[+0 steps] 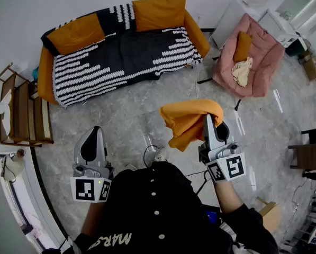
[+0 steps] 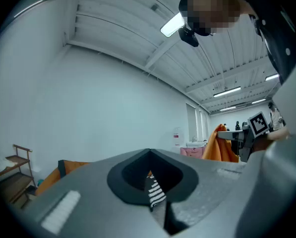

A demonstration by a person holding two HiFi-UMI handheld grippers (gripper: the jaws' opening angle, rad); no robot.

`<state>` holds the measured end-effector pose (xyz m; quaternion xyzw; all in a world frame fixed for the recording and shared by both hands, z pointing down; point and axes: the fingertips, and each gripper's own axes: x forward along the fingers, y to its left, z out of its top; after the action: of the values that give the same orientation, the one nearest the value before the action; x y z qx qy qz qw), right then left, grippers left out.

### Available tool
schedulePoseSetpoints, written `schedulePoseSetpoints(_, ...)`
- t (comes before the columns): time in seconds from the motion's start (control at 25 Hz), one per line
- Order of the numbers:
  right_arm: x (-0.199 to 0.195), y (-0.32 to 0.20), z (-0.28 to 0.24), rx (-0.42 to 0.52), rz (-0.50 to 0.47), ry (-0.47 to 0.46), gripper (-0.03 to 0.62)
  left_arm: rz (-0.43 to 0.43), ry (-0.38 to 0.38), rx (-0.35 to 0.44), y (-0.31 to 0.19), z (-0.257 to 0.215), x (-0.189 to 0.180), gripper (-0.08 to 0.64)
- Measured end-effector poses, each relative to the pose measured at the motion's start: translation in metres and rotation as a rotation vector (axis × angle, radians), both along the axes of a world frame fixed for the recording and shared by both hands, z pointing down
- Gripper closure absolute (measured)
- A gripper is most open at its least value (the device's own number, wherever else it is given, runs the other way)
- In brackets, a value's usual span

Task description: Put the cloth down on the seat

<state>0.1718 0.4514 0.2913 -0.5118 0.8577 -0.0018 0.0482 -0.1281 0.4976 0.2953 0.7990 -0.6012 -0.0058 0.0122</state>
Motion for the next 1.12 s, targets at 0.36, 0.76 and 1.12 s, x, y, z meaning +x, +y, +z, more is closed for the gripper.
schedulePoseSetpoints(0.36,0.000,0.000,0.000,0.003,-0.018,0.002,0.531,-0.001,-0.005,-0.009,0.000,0.001,0.005,0.560)
schedulePoseSetpoints(0.76,0.010,-0.013,0.002,0.022,-0.057,-0.010,0.529,-0.022,-0.019,-0.024,-0.010,0.006,0.024,0.560)
schedulePoseSetpoints(1.12,0.041,-0.035,0.015,0.010,-0.097,-0.002,0.529,-0.085,-0.006,-0.035,-0.025,0.012,0.055,0.560)
